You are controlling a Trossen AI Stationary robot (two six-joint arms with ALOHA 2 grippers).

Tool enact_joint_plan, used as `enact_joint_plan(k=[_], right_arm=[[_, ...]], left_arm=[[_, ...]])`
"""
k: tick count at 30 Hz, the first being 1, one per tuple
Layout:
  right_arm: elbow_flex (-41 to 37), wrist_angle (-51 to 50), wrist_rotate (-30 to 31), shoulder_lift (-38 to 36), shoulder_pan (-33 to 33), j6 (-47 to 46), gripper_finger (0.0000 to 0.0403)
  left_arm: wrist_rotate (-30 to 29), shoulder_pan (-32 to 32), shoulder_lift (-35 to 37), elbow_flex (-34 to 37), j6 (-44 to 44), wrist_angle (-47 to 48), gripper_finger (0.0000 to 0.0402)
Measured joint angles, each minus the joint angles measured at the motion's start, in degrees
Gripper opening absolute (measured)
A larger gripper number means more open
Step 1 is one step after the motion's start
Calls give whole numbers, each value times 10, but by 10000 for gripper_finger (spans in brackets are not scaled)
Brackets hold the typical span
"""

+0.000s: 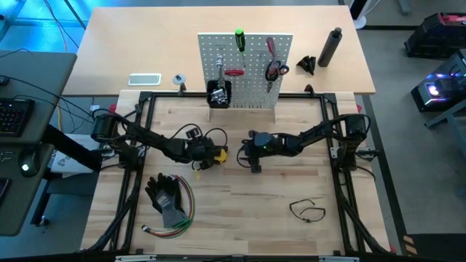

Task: Hang tools onto peg board
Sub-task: Hang the yellow tape measure on the black bin on the white peg board

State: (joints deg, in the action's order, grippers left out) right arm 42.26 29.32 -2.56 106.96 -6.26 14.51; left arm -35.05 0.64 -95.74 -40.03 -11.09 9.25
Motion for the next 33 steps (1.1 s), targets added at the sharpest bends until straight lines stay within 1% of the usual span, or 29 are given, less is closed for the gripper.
enact_joint_plan(k=[5,8,11,14,18,21,25,28,31,33], right_arm=[[0,1,32,0,10,55,168],[0,7,48,0,15,89,168],[0,12,70,0,19,124,168],[0,24,74,0,23,161,168],[0,65,82,8,32,210,172],[0,104,74,29,35,237,189],[1,152,66,66,34,236,224],[3,188,83,84,39,234,247],[3,207,92,91,46,246,260],[8,200,92,91,49,265,264]], left_arm=[[19,-3,1,0,23,-2,154],[34,-8,2,13,32,-25,154],[52,-15,4,38,34,-71,154],[64,-19,4,61,34,-125,154],[83,-20,3,82,43,-187,154],[104,-27,2,84,48,-199,154],[137,-37,2,84,48,-201,154],[166,-45,2,83,52,-205,154],[194,-52,2,83,52,-206,154],[211,-57,2,83,53,-209,154]])
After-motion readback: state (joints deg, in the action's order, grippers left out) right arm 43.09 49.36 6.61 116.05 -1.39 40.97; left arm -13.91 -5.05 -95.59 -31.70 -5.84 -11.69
